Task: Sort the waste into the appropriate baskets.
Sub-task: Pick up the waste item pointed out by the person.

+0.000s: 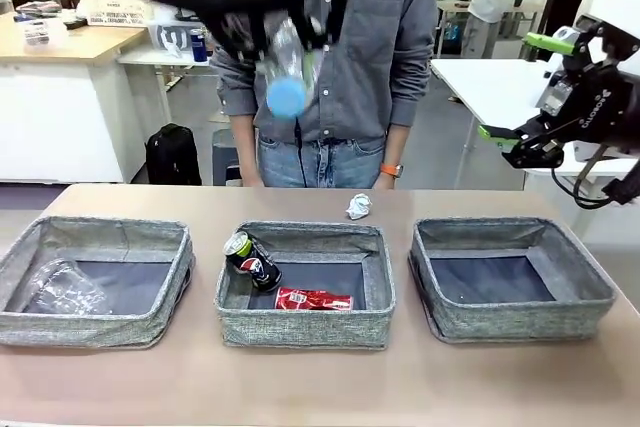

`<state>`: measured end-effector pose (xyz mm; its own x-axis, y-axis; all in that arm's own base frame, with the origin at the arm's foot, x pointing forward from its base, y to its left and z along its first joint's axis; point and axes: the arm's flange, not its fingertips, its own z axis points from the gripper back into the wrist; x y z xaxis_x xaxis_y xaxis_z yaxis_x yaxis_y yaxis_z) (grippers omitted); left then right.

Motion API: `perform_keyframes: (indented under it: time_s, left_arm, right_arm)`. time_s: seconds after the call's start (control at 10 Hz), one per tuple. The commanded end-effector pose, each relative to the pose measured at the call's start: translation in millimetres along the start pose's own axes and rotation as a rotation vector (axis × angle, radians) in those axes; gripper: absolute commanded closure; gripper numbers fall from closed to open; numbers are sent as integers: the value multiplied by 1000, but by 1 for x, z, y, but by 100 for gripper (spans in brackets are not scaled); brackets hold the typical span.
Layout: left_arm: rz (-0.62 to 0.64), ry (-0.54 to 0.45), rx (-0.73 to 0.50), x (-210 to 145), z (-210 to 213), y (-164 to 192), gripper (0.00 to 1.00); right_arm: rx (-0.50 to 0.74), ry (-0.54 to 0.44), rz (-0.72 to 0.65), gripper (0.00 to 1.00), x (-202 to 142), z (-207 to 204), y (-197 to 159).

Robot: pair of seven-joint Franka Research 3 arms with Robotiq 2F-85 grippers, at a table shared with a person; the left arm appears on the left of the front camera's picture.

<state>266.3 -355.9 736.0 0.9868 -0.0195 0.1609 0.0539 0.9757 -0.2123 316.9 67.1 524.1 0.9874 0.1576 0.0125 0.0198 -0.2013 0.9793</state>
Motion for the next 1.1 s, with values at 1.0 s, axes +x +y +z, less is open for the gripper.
perform_keyframes:
  time_s: [1.0]
  left_arm:
    - [-65, -17, 55, 12, 46, -32, 79]
  right_arm:
    - [26, -4, 11, 0, -1, -1, 4]
